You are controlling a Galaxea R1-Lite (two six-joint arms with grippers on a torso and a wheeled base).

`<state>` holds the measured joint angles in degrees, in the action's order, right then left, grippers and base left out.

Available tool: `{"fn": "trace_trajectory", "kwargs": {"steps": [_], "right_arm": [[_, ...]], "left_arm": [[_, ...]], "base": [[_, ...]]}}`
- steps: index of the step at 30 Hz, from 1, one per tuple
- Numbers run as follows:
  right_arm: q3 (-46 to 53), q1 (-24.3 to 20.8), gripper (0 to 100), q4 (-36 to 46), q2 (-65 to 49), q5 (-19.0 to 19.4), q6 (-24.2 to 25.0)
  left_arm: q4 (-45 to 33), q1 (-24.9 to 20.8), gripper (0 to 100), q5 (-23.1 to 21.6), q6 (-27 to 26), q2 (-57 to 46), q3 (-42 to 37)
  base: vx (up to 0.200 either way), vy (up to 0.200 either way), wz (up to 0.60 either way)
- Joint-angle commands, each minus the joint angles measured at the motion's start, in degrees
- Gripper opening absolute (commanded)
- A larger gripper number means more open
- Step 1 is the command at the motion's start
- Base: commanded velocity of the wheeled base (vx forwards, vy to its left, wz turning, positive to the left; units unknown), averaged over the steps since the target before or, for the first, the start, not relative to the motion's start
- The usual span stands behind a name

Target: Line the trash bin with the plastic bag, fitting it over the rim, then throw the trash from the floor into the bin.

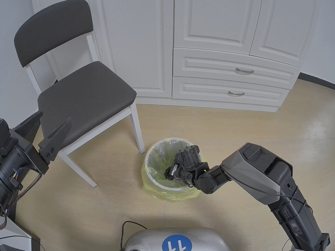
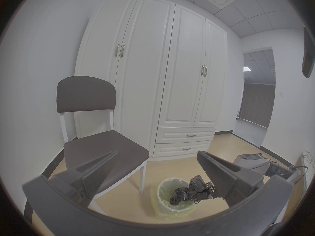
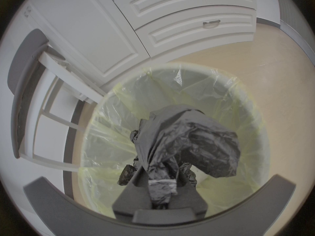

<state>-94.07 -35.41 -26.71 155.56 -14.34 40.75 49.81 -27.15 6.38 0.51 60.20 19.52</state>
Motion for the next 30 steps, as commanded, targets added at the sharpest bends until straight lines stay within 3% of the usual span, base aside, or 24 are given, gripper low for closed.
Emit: {"fn": "trace_trajectory", "kwargs": {"steps": [1, 8, 16, 30], "right_arm": [[0.03, -0.27, 0, 2.54, -0.79, 0.01, 0.03], [-0.58, -0.53, 0, 3.15, -0.70, 0.01, 0.64], [0.38, -0.62, 0, -4.84, 0.88, -1.13, 0.20], [-0.06, -0.62, 0, -6.43, 1.85, -2.63, -0.06]], "left_arm": [[0.11, 0.08, 100, 0.04, 0.02, 0.01, -0.01], [0.11, 0.17, 100, 0.04, 0.02, 0.01, 0.08], [0.11, 0.17, 100, 0.04, 0.02, 0.01, -0.01], [0.11, 0.08, 100, -0.05, 0.02, -0.26, -0.01]], "base": [[0.000, 0.000, 0.00], [0.000, 0.000, 0.00], [0.000, 0.000, 0.00], [0.000, 0.000, 0.00]]}}
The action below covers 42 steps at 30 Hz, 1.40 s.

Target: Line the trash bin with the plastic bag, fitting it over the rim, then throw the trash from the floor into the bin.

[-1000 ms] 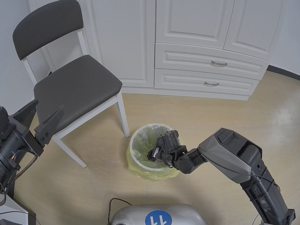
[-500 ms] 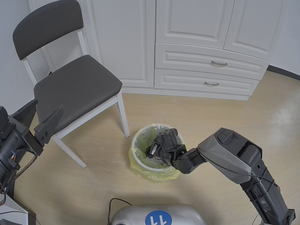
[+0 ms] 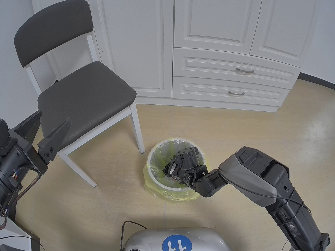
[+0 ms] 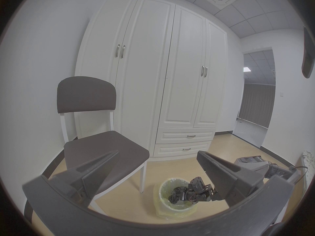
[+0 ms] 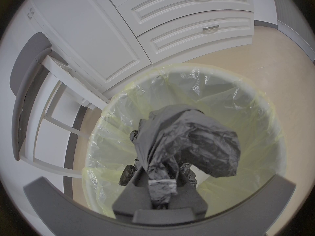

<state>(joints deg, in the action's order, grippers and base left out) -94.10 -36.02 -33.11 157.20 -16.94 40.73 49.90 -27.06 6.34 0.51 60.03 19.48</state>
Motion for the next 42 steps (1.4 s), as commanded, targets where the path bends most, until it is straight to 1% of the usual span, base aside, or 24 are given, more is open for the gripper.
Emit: {"fn": "trace_trajectory", "kwargs": {"steps": [1, 10, 11, 26, 28, 34, 35, 37, 42], "right_arm": [[-0.03, 0.08, 0, 0.06, 0.13, -0.02, -0.04], [0.32, 0.08, 0, 0.06, 0.04, 0.07, -0.04], [0.32, 0.08, 100, 0.06, 0.04, -0.02, -0.04], [0.94, -0.01, 100, 0.06, -1.28, -0.28, -0.56], [3.04, -0.10, 100, -0.03, -3.83, -0.19, -0.30], [5.59, -1.15, 100, -1.26, -6.64, -0.37, -0.65], [7.35, -1.51, 100, -3.19, -8.22, -0.46, -1.00], [9.02, -1.86, 100, -4.60, -9.89, -0.55, -1.71], [14.03, -3.18, 100, -8.37, -14.29, -0.63, -5.22]], "left_arm": [[0.03, -0.01, 100, -0.01, 0.02, -0.09, -0.06], [0.03, -0.01, 100, -0.01, 0.02, 0.09, -0.06], [0.03, -0.01, 100, -0.01, 0.02, 0.18, -0.06], [-0.06, -0.01, 100, -0.01, 0.02, 0.18, -0.06], [0.03, -0.10, 100, -0.01, 0.02, 0.18, -0.06], [0.03, -0.18, 100, -0.01, 0.02, 0.18, -0.32], [0.11, -0.18, 100, -0.01, 0.02, 0.18, -0.32], [0.11, -0.18, 100, -0.01, 0.02, 0.09, -0.32], [0.11, -0.18, 100, -0.01, 0.02, 0.09, -0.41]], "base": [[0.000, 0.000, 0.00], [0.000, 0.000, 0.00], [0.000, 0.000, 0.00], [0.000, 0.000, 0.00], [0.000, 0.000, 0.00], [0.000, 0.000, 0.00], [0.000, 0.000, 0.00], [0.000, 0.000, 0.00], [0.000, 0.000, 0.00]]}}
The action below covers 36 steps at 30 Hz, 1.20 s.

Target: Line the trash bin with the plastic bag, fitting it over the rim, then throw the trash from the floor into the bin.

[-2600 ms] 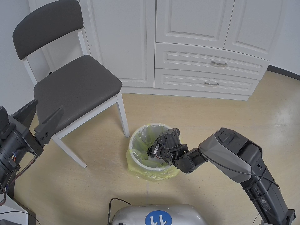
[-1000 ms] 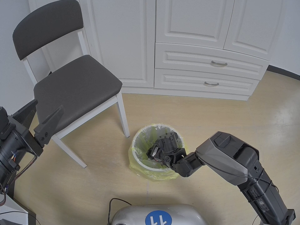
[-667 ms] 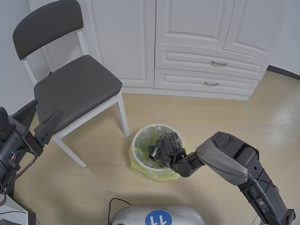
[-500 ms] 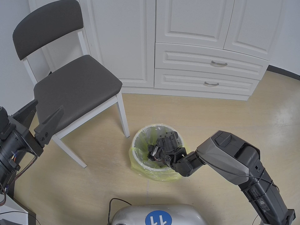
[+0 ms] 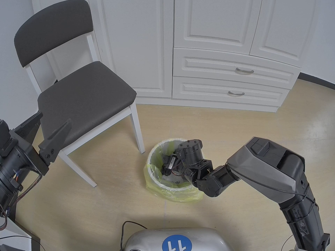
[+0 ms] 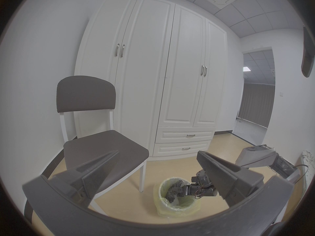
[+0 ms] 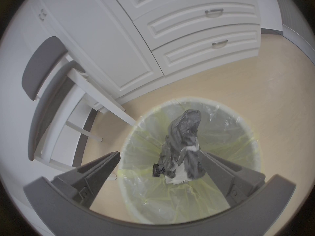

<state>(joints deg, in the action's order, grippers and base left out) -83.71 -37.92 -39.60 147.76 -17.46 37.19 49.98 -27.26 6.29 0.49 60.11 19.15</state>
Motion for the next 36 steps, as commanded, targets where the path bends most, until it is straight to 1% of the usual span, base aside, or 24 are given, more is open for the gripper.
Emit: {"fn": "trace_trajectory", "kwargs": {"steps": [1, 4, 9, 11, 14, 17, 20, 23, 24, 25, 27, 28, 30, 31, 32, 35, 36], "right_arm": [[4.79, -1.54, 100, -2.77, -5.91, -0.12, -2.30], [7.60, -2.42, 100, -4.26, -8.46, -0.12, -3.71], [11.12, -2.77, 100, -4.44, -12.06, -0.30, -6.87], [13.66, -2.68, 100, -4.44, -14.61, -0.38, -9.42], [15.07, -2.07, 100, -4.44, -16.10, -0.82, -11.97], [15.60, -1.63, 100, -4.53, -16.89, -1.62, -13.29], [17.27, -0.48, 100, -4.88, -18.39, -4.08, -17.33], [20.61, -0.57, 100, -5.76, -21.02, -8.56, -22.16], [21.22, -0.57, 100, -6.55, -21.55, -9.35, -23.13], [23.07, -0.57, 100, -9.10, -22.78, -10.23, -25.24], [25.62, -0.48, 100, -13.14, -23.92, -10.49, -28.14], [27.46, -0.13, 100, -16.30, -24.54, -10.49, -30.51], [30.10, 1.63, 100, -22.54, -24.63, -10.40, -35.00], [30.10, 1.63, 100, -22.54, -24.63, -10.40, -35.00], [31.68, 4.00, 100, -28.26, -24.10, -10.05, -40.09], [32.74, 7.51, 100, -37.75, -21.81, -9.70, -46.95], [32.74, 7.87, 100, -38.63, -21.55, -9.61, -47.56]], "left_arm": [[0.03, 0.01, 100, -0.05, 0.04, 0.09, -0.17], [-0.06, -0.08, 100, -0.05, 0.04, 0.09, -0.25], [-0.06, -0.08, 100, -0.05, 0.04, 0.18, -0.34], [-0.06, -0.52, 100, -0.23, 0.04, 0.36, -0.69], [-0.06, -0.78, 100, -0.75, 0.04, 0.62, -0.78], [-0.06, -0.78, 100, -0.75, 0.04, 0.80, -0.78], [-0.06, -0.69, 100, -0.75, 0.04, 1.68, -0.87], [0.38, -0.60, 100, -0.75, -0.05, 2.91, -1.57], [0.38, -0.60, 100, -0.75, -0.05, 3.08, -1.57], [0.38, -0.60, 100, -0.75, -0.14, 3.70, -1.75], [0.56, -0.69, 100, -0.75, -0.14, 4.58, -2.01], [0.56, -0.69, 100, -0.75, -0.22, 5.45, -2.10], [0.73, -0.52, 100, -0.67, -0.22, 7.30, -2.28], [0.73, -0.52, 100, -0.67, -0.22, 7.30, -2.28], [0.91, -0.16, 100, -0.67, -0.14, 8.62, -2.28], [1.00, 0.89, 100, -0.67, -0.05, 10.46, -2.28], [1.00, 1.07, 100, -0.58, -0.05, 10.55, -2.28]], "base": [[0.000, 0.000, 0.00], [0.000, 0.000, 0.00], [0.000, 0.000, 0.00], [0.000, 0.000, 0.00], [0.000, 0.000, 0.00], [0.000, 0.000, 0.00], [0.000, 0.000, 0.00], [0.000, 0.000, 0.00], [0.000, 0.000, 0.00], [0.000, 0.000, 0.00], [0.000, 0.000, 0.00], [0.000, 0.000, 0.00], [0.000, 0.000, 0.00], [0.000, 0.000, 0.00], [0.000, 0.000, 0.00], [0.000, 0.000, 0.00], [0.000, 0.000, 0.00]]}}
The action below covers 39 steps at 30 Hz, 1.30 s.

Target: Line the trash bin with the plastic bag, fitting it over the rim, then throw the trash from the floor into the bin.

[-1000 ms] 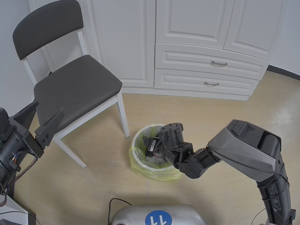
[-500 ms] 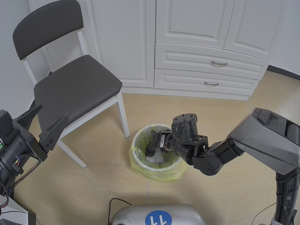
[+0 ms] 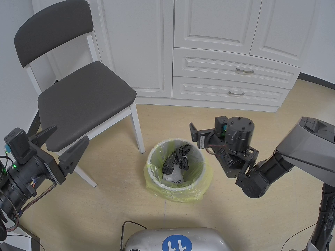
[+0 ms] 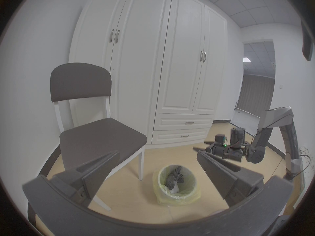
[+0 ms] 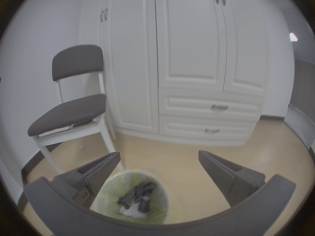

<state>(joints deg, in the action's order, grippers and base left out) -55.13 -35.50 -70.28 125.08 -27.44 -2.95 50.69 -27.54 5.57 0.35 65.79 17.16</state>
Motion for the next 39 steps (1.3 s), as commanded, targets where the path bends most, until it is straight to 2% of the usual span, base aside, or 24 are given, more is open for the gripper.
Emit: {"fn": "trace_trajectory", "kwargs": {"steps": [1, 4, 5, 7, 13, 17, 18, 20, 24, 31, 37, 39], "right_arm": [[3.97, 7.73, 100, -12.87, 3.16, 0.81, -11.02], [3.89, 10.80, 100, -19.19, 5.53, 2.30, -17.00], [3.89, 10.89, 100, -19.46, 5.71, 2.39, -17.26], [3.89, 13.09, 100, -19.72, 7.02, 4.33, -20.17], [5.03, 15.55, 100, -19.72, 7.38, 4.68, -20.08], [6.43, 18.18, 100, -19.72, 6.76, 4.77, -19.81], [6.43, 18.18, 100, -19.72, 6.76, 4.77, -19.81], [7.31, 19.77, 100, -19.72, 6.23, 4.77, -19.64], [11.18, 20.91, 100, -19.72, 3.24, 4.94, -17.53], [20.50, 21.61, 100, -19.72, -2.91, 4.77, -8.92], [26.21, 23.99, 100, -19.72, -9.15, 5.73, -7.86], [29.37, 25.04, 100, -19.72, -11.70, 6.08, -7.86]], "left_arm": [[0.29, 2.40, 100, 0.05, 0.09, 5.84, -0.20], [0.55, 4.60, 100, 0.05, 0.09, 6.98, -0.03], [0.55, 4.69, 100, 0.05, 0.09, 7.07, 0.06], [2.40, 8.03, 100, -0.03, 0.00, 9.27, 0.15], [13.74, 14.88, 100, -0.03, -0.09, 17.88, -0.55], [25.25, 15.76, 100, -0.21, -0.35, 23.68, -2.49], [25.25, 15.76, 100, -0.21, -0.35, 23.68, -2.49], [31.58, 15.76, 100, -0.39, -0.62, 25.88, -3.89], [37.11, 15.85, 100, -0.39, -3.08, 27.20, -6.00], [37.11, 15.41, 100, -0.30, -3.87, 23.86, -6.62], [37.11, 15.85, 100, -0.30, -3.34, 22.71, -8.99], [37.11, 17.52, 100, -0.39, -3.34, 22.36, -9.61]], "base": [[0.000, 0.000, 0.00], [0.000, 0.000, 0.00], [0.000, 0.000, 0.00], [0.000, 0.000, 0.00], [0.000, 0.000, 0.00], [0.000, 0.000, 0.00], [0.000, 0.000, 0.00], [0.000, 0.000, 0.00], [0.000, 0.000, 0.00], [0.000, 0.000, 0.00], [0.000, 0.000, 0.00], [0.000, 0.000, 0.00]]}}
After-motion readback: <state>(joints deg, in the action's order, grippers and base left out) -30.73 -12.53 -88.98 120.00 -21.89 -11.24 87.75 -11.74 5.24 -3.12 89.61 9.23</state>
